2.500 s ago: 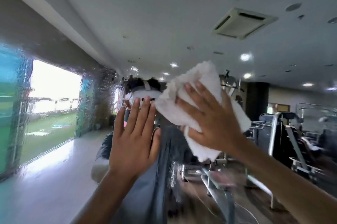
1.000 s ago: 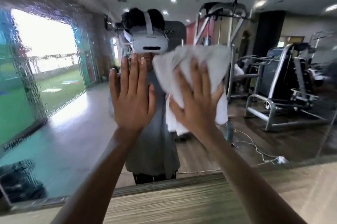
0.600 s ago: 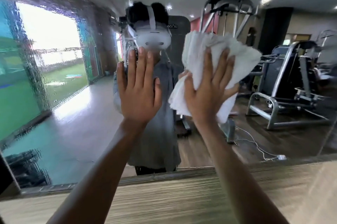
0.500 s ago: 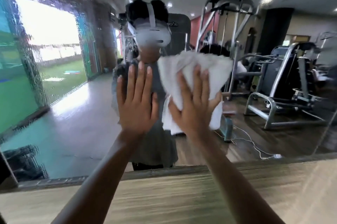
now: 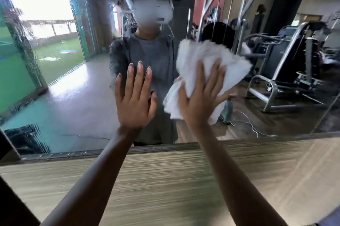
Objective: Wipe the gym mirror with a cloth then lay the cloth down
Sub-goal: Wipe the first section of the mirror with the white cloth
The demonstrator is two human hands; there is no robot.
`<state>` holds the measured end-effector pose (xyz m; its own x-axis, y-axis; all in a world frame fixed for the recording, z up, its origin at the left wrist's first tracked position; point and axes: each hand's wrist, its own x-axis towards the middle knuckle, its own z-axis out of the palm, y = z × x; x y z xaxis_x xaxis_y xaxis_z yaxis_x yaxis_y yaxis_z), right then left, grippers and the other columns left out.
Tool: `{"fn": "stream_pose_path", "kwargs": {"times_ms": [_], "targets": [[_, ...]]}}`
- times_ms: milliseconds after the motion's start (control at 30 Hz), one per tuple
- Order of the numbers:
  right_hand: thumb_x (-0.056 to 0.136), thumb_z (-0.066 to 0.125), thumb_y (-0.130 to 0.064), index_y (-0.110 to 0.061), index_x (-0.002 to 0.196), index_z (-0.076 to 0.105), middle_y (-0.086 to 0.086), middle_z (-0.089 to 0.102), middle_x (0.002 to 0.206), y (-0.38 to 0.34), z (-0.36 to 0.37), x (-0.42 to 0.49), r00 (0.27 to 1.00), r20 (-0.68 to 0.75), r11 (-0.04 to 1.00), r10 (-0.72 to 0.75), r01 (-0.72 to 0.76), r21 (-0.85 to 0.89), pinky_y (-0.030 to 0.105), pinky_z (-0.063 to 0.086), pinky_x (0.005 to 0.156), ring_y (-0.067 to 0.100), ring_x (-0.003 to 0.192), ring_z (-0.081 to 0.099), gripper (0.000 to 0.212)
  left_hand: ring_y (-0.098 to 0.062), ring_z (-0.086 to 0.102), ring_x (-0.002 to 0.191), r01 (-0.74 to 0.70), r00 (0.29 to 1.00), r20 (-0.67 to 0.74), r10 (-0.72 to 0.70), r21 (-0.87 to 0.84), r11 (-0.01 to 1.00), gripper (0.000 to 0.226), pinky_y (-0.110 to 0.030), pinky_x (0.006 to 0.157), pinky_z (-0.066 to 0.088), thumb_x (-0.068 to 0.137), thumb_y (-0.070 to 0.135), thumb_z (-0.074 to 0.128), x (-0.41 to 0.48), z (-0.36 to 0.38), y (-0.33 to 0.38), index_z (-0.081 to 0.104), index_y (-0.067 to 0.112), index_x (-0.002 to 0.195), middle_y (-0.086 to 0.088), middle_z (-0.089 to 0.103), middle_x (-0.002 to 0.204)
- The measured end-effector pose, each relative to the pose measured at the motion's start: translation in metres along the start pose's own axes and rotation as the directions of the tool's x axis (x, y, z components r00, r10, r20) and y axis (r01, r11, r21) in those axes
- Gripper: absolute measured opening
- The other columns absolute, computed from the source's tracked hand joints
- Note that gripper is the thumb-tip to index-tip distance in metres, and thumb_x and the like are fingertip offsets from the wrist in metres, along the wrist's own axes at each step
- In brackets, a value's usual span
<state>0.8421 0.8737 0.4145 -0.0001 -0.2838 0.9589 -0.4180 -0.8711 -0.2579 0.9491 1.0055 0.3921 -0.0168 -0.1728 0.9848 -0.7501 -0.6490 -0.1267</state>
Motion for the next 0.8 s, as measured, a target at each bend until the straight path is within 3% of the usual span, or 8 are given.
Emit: {"fn": "stream_pose_path", "kwargs": {"times_ms": [133,200,267,367,500,600,667,800], "targets": [[0.087,0.049,-0.056,-0.029,0.147,0.038,0.011,0.027,0.158,0.068,-0.005,-0.062,0.862,0.168,0.859,-0.477,0.498,-0.119,0.055,0.028,0.103,0.028,0.145,0.026,0.066,-0.033,0.028,0.149,-0.003,1.0,0.002,0.003,-0.011,1.0,0.056,-0.051,0.123,0.014,0.1,0.025,0.048,-0.001,-0.001,0.0,0.04,0.007,0.152,-0.013,0.028,0.16],[0.081,0.053,-0.054,-0.024,0.135,0.047,0.014,0.031,0.154,0.094,-0.008,-0.062,0.916,0.153,0.917,-0.372,0.387,-0.091,0.055,0.028,0.103,0.029,0.143,0.025,0.062,-0.034,0.029,0.149,0.009,1.0,-0.006,-0.009,-0.006,1.0,0.055,-0.052,0.122,0.016,0.1,0.024,0.048,-0.001,0.0,0.002,0.042,0.006,0.151,-0.015,0.03,0.159],[0.081,0.055,-0.049,-0.019,0.135,0.047,0.02,0.036,0.153,0.087,-0.004,-0.043,0.999,0.043,0.998,-0.032,0.034,-0.049,0.06,0.028,0.105,0.032,0.143,0.027,0.062,-0.035,0.03,0.148,0.023,1.0,-0.006,-0.023,0.006,1.0,0.055,-0.052,0.122,0.016,0.099,0.024,0.049,0.0,0.001,0.004,0.042,0.006,0.151,-0.016,0.035,0.158],[0.086,0.053,-0.045,-0.018,0.145,0.039,0.024,0.033,0.155,0.03,0.005,-0.022,0.939,-0.055,0.939,0.34,-0.336,0.08,0.071,0.019,0.107,0.032,0.144,0.023,0.067,-0.035,0.031,0.148,0.032,0.999,-0.003,-0.032,0.008,0.999,0.055,-0.051,0.123,0.013,0.099,0.025,0.047,0.0,0.002,0.004,0.042,0.007,0.151,-0.018,0.038,0.157],[0.093,0.041,-0.051,-0.022,0.151,0.033,0.017,0.026,0.159,-0.001,0.008,-0.081,0.995,0.085,0.997,-0.058,0.054,0.048,0.059,0.023,0.106,0.031,0.146,0.023,0.066,-0.036,0.031,0.148,0.025,1.0,0.019,-0.025,0.003,1.0,0.054,-0.05,0.123,0.012,0.102,0.028,0.041,-0.001,0.001,0.002,0.042,0.006,0.151,-0.019,0.038,0.157],[0.097,0.03,-0.06,-0.03,0.15,0.034,0.004,0.009,0.167,0.05,0.008,-0.116,0.869,0.185,0.88,-0.459,0.473,-0.034,0.055,0.029,0.1,0.025,0.151,0.017,0.061,-0.036,0.032,0.147,0.004,1.0,0.023,-0.004,0.0,1.0,0.053,-0.052,0.123,0.016,0.101,0.027,0.041,-0.001,0.001,-0.001,0.043,0.006,0.15,-0.019,0.039,0.156],[0.094,0.036,-0.059,-0.027,0.137,0.045,0.005,0.013,0.165,0.082,0.002,-0.112,0.891,0.19,0.906,-0.411,0.422,-0.018,0.055,0.029,0.1,0.025,0.151,0.015,0.054,-0.036,0.033,0.147,0.001,1.0,0.011,0.0,-0.004,1.0,0.053,-0.053,0.121,0.018,0.101,0.025,0.044,-0.002,0.001,-0.001,0.044,0.005,0.15,-0.019,0.04,0.156],[0.086,0.049,-0.048,-0.017,0.138,0.044,0.025,0.033,0.154,0.085,-0.003,-0.068,0.996,0.079,0.999,0.037,-0.035,-0.033,0.068,0.028,0.105,0.035,0.143,0.026,0.061,-0.035,0.032,0.148,0.002,1.0,-0.004,-0.002,-0.01,1.0,0.054,-0.052,0.122,0.016,0.1,0.023,0.047,-0.005,0.001,0.0,0.044,0.006,0.15,-0.018,0.039,0.156]]}}
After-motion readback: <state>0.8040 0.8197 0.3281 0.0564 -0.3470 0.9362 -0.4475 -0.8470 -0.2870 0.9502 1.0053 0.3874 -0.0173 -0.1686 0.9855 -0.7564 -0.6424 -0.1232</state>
